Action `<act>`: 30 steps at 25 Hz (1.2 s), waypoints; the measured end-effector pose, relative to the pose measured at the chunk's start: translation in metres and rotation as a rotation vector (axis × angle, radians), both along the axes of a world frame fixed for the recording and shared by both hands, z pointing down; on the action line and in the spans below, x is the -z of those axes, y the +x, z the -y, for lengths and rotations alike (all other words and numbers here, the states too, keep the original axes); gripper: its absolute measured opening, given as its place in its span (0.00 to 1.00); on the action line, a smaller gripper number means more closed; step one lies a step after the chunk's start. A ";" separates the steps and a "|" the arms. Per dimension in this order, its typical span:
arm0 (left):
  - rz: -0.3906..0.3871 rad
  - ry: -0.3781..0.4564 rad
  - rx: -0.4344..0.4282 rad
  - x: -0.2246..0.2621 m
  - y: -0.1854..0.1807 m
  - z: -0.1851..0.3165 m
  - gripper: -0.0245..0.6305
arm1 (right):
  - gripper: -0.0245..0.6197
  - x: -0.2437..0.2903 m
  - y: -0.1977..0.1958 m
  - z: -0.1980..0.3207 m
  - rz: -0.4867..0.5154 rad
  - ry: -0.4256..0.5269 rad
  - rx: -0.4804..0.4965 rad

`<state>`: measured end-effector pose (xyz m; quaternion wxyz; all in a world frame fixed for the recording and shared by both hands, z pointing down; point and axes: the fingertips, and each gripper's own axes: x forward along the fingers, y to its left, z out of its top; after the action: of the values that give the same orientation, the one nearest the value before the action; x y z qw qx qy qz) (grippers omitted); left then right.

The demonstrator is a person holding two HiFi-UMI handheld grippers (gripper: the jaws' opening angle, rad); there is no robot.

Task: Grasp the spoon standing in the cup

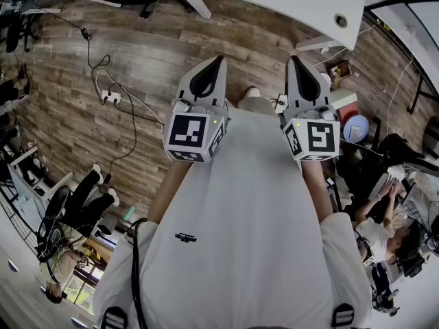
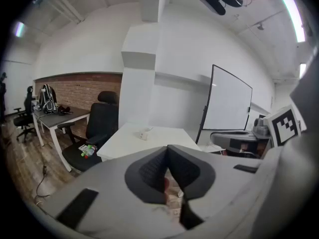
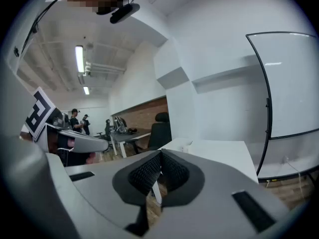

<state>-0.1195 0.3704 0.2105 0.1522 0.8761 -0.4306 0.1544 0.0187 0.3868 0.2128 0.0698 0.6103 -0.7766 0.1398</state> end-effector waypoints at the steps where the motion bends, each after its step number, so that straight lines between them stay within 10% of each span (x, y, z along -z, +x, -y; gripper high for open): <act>1: 0.003 -0.002 0.004 -0.001 0.003 -0.002 0.05 | 0.05 -0.001 0.002 -0.002 0.005 0.007 0.003; 30: 0.038 -0.052 0.001 -0.022 0.051 0.022 0.05 | 0.05 -0.021 0.055 0.019 0.062 -0.017 -0.018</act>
<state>-0.0690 0.3487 0.2320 0.1665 0.8686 -0.4296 0.1822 0.0732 0.3683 0.2336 0.0495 0.6122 -0.7715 0.1659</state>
